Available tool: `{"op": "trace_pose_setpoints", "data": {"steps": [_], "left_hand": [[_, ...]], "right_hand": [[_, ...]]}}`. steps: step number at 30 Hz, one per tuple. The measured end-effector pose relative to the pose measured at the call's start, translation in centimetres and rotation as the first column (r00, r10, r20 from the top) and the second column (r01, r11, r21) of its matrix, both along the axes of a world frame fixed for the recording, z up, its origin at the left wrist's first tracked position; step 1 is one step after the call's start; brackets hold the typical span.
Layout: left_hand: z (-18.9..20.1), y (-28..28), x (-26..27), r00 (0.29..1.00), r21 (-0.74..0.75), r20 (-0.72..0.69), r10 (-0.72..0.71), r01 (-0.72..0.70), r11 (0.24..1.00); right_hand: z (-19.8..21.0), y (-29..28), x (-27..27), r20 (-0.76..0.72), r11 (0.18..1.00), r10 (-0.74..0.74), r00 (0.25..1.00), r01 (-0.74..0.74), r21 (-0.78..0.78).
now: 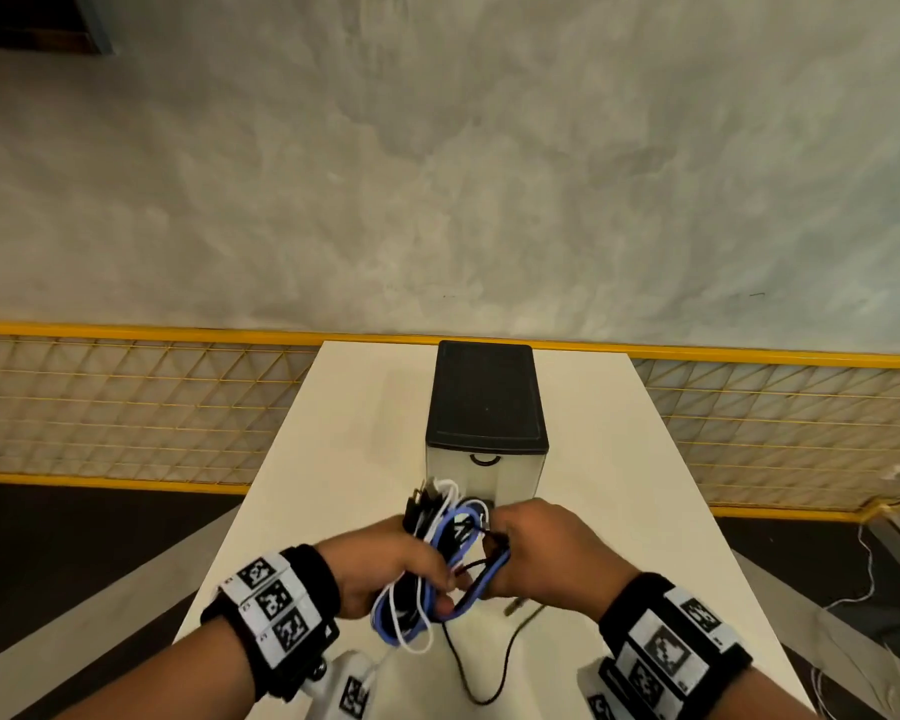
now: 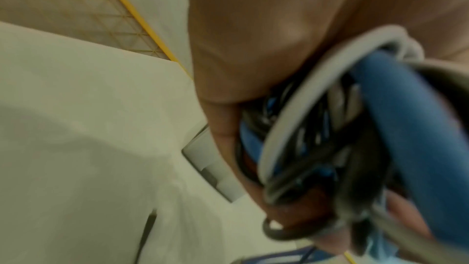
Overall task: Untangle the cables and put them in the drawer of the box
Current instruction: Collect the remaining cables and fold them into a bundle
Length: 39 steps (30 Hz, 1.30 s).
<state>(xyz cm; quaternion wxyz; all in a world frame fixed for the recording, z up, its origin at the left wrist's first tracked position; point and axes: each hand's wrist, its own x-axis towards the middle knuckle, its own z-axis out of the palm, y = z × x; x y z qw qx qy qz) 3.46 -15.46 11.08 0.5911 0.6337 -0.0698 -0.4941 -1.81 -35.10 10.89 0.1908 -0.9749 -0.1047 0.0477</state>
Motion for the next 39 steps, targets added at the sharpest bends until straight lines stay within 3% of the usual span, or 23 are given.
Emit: {"op": "trace_pose_setpoints", "data": {"steps": [6,9,12,20,26,31,39], "left_hand": [[-0.7,-1.3,-1.5,0.992,0.047,0.108,-0.063,0.058,0.997],[-1.0,-2.0,-1.7,0.981,0.055,0.193,0.006,-0.017,0.998],[-0.8,-2.5,-1.7,0.966,0.023,0.256,0.032,-0.040,0.999],[-0.2,-3.9,-1.8,0.936,-0.013,0.334,0.109,-0.111,0.994],[0.8,-3.2,0.2,0.903,0.017,0.393,0.172,-0.195,0.981],[1.7,-2.8,1.3,0.894,-0.052,0.305,0.329,-0.329,0.943],[2.4,-3.5,1.6,0.896,-0.088,0.283,0.343,-0.332,0.939]], "right_hand": [[0.4,0.5,0.2,-0.053,0.960,0.039,0.998,-0.022,0.280],[1.1,0.8,-0.1,-0.071,0.928,0.082,0.994,-0.050,0.370],[1.1,0.8,0.2,-0.124,0.921,0.052,0.991,0.000,0.390],[2.0,-0.1,0.5,-0.258,0.792,0.037,0.965,0.129,0.597],[0.0,-2.3,0.2,-0.396,0.500,-0.018,0.918,0.352,0.791],[-1.7,-1.6,-0.7,-0.391,0.574,-0.047,0.919,0.345,0.743],[-0.6,-0.7,0.1,-0.324,0.296,-0.234,0.916,0.385,0.874]]}}
